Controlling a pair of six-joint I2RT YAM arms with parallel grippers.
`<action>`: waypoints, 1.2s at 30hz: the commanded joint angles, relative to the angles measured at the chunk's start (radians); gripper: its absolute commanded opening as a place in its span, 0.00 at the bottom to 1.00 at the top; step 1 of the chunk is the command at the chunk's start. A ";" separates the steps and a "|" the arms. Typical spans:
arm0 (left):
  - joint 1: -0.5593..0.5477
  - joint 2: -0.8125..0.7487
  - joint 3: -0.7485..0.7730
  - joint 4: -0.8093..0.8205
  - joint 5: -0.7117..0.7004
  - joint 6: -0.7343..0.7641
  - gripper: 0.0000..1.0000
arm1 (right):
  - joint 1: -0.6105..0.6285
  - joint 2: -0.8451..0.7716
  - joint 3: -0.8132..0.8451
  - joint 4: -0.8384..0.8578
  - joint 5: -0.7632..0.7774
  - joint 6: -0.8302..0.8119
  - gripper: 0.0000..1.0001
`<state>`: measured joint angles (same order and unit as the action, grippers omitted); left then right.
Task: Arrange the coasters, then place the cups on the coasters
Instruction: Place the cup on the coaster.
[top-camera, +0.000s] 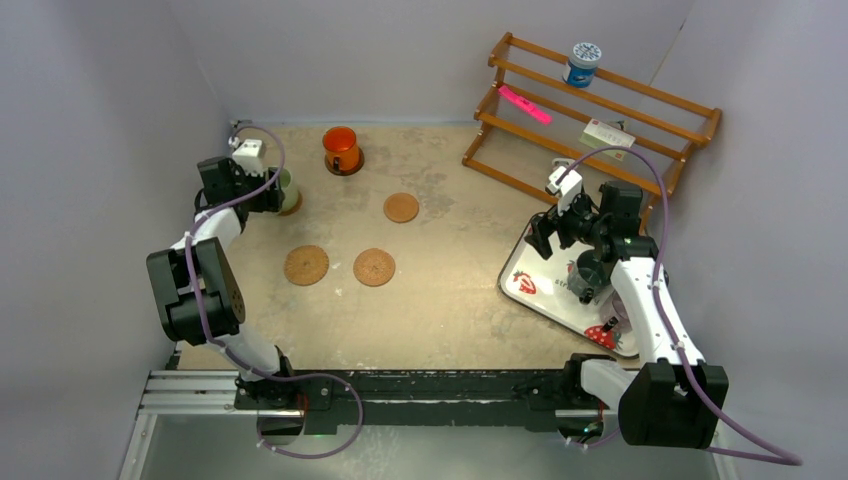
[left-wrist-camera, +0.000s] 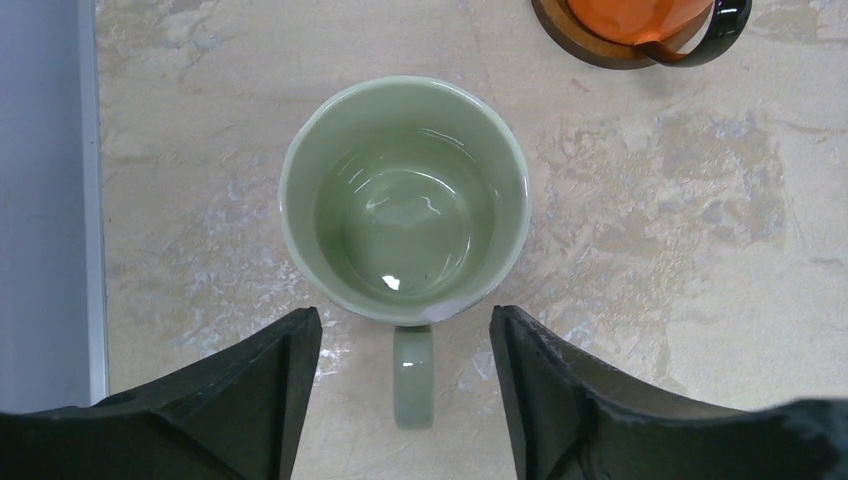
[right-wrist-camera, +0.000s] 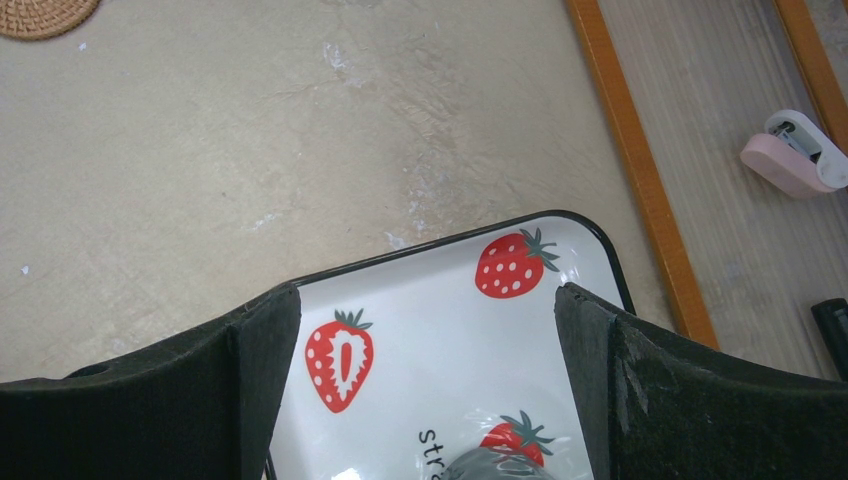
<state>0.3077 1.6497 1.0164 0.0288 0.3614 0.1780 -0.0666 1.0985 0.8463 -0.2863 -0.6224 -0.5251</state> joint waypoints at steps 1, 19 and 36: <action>0.010 -0.039 0.001 0.033 0.003 0.013 0.71 | -0.003 -0.027 -0.009 -0.002 -0.026 -0.016 0.99; 0.012 -0.071 -0.004 0.000 0.051 0.015 0.76 | -0.004 -0.028 0.002 -0.011 -0.005 -0.021 0.99; 0.013 -0.272 -0.069 -0.059 0.097 0.049 0.92 | -0.004 -0.055 0.038 -0.089 0.356 0.007 0.99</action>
<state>0.3077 1.4254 0.9627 -0.0174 0.4274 0.1986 -0.0666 1.0798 0.8486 -0.3397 -0.4294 -0.5140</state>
